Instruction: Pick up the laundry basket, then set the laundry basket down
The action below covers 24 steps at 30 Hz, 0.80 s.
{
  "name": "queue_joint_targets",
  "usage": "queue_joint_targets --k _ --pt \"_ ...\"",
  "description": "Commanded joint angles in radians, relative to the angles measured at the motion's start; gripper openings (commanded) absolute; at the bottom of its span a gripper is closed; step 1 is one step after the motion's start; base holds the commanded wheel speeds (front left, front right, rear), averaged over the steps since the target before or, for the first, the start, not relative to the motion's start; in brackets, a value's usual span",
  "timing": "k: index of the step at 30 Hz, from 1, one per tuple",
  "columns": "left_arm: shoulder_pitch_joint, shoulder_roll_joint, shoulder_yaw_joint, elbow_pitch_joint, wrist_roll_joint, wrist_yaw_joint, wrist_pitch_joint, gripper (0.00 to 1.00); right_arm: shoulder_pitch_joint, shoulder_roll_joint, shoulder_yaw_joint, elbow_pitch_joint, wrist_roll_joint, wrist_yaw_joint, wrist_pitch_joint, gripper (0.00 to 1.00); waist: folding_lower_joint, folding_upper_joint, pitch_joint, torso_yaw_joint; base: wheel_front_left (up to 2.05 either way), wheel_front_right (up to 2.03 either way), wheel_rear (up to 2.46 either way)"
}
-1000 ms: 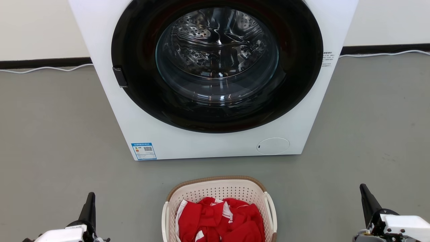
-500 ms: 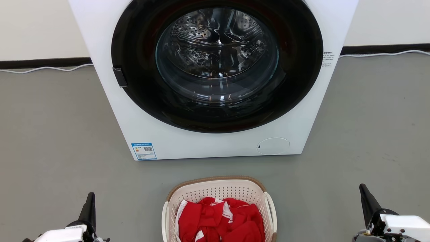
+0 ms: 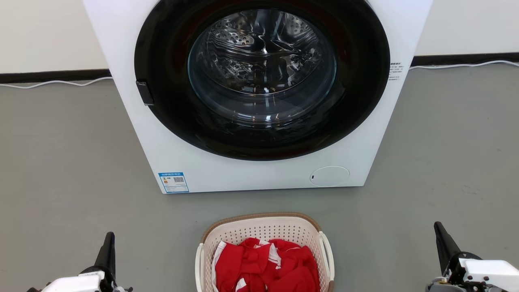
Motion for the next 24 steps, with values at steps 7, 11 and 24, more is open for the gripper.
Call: queue_joint_targets --k 7,11,24 --pt "-0.047 0.012 0.033 -0.021 0.008 -0.007 0.008 0.00 -0.034 -0.009 0.016 -0.029 -0.008 0.003 0.006 0.00 0.0000 0.0000 0.000 0.000 0.00 0.00 0.00" --pt "-0.047 0.012 0.033 -0.021 0.008 -0.007 0.008 0.00 -0.034 -0.009 0.015 -0.029 -0.008 0.003 0.006 0.00 0.0000 0.0000 0.000 0.000 0.00 0.00 0.00" --pt "-0.047 0.011 0.034 -0.021 0.009 -0.007 0.008 0.00 -0.034 -0.008 0.014 -0.029 -0.009 0.003 0.007 0.00 0.0000 0.0000 0.000 0.000 0.00 0.00 0.00"
